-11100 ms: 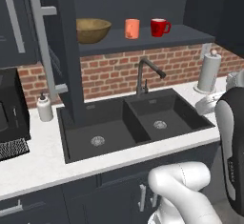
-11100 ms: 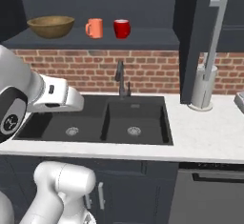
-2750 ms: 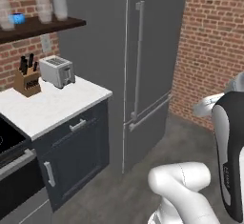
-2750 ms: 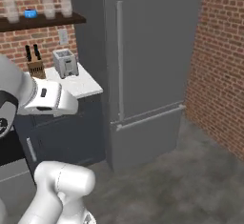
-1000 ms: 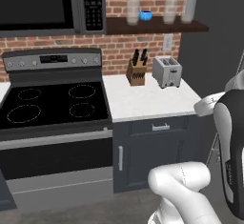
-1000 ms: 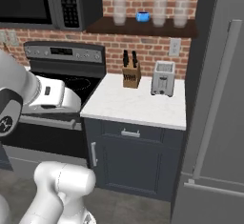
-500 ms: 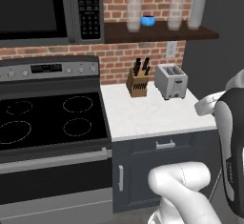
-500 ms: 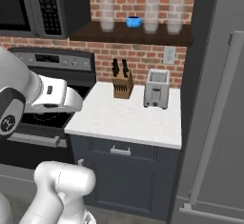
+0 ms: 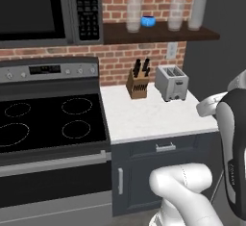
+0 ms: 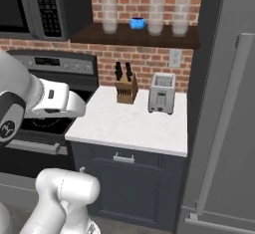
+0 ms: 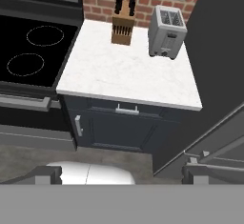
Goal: Gather all objects into one cabinet and sort the glasses and bowls to opposite sides.
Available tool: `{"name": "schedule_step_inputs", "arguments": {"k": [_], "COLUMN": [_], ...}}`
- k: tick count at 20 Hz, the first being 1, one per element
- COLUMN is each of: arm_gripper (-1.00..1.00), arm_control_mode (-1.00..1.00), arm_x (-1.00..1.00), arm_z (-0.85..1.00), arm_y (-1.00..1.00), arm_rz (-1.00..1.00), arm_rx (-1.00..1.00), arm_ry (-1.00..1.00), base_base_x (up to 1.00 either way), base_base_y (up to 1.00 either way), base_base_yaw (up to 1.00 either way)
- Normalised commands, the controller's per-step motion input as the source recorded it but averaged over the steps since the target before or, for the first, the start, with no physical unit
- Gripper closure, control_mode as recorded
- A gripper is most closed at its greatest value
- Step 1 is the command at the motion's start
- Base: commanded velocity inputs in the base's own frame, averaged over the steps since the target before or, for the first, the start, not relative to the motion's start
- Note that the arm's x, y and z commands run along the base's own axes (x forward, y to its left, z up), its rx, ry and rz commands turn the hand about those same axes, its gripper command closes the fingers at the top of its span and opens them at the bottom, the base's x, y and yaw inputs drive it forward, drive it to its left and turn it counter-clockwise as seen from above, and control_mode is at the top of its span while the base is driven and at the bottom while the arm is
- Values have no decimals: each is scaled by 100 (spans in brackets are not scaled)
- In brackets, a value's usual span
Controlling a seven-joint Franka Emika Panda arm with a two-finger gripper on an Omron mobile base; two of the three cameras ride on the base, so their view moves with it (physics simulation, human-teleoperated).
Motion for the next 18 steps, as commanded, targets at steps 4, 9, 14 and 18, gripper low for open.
{"name": "schedule_step_inputs", "arguments": {"k": [4,9,14,18], "arm_gripper": [-100,-100,-100,-100], "arm_control_mode": [100,100,100,100], "arm_x": [0,0,0,0], "arm_z": [0,0,0,0], "arm_y": [0,0,0,0], "arm_rz": [0,0,0,0], "arm_rx": [0,0,0,0], "arm_ry": [0,0,0,0], "base_base_x": [30,24,51,40], "base_base_y": [-16,-20,-41,-20], "base_base_yaw": [0,0,0,0]}}
